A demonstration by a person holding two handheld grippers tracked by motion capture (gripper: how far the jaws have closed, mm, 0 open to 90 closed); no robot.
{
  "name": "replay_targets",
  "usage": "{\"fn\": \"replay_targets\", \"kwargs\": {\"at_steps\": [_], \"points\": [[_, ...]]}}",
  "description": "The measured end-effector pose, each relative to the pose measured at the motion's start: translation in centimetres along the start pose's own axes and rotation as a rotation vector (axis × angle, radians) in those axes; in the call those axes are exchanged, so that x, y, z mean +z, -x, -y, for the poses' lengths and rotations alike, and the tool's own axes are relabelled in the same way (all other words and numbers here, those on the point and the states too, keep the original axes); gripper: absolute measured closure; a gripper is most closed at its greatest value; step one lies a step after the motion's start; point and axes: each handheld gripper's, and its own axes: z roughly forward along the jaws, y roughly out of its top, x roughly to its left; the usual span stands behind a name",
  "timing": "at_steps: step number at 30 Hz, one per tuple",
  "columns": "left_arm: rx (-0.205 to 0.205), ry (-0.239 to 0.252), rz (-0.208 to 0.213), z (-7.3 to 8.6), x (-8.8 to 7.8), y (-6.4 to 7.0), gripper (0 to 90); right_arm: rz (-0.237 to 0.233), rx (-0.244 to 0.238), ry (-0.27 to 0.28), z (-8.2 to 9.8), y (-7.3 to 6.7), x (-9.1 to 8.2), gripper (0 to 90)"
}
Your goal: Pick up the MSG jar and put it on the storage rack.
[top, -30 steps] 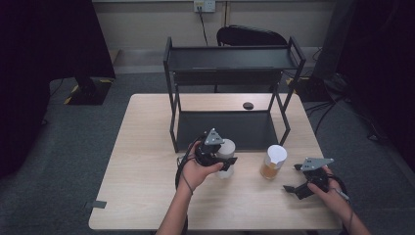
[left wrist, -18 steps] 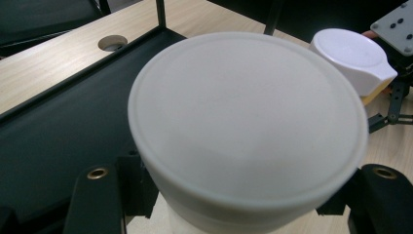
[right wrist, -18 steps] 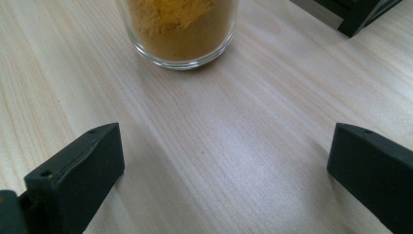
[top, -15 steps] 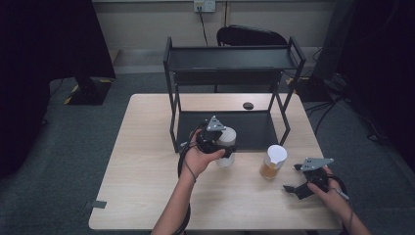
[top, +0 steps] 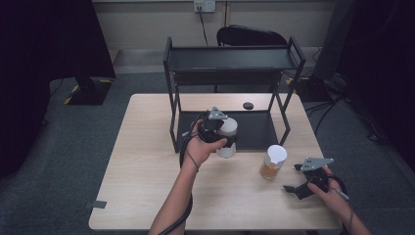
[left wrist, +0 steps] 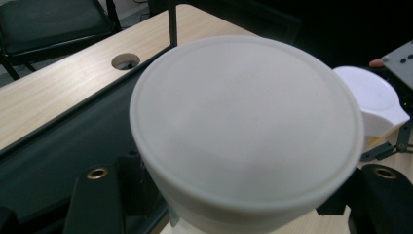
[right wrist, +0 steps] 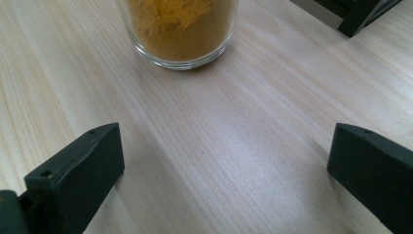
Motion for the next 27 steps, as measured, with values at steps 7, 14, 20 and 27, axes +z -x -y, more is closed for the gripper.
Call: {"fn": "replay_targets", "kwargs": {"at_steps": [7, 14, 20, 27], "points": [[0.001, 0.008, -0.012, -1.0, -0.1, -0.2, 34.1, 0.000, 0.000, 0.000, 0.0, 0.0, 0.0, 0.0], [-0.019, 0.013, -0.011, -1.9, 0.0, -0.9, 34.1, 0.000, 0.000, 0.000, 0.0, 0.0, 0.0, 0.0], [-0.014, 0.012, -0.038, -3.1, -0.4, -1.0, 34.1, 0.000, 0.000, 0.000, 0.0, 0.0, 0.0, 0.0], [-0.008, 0.010, -0.062, -4.4, -1.0, -1.1, 34.1, 0.000, 0.000, 0.001, 0.0, 0.0, 0.0, 0.0]]}}
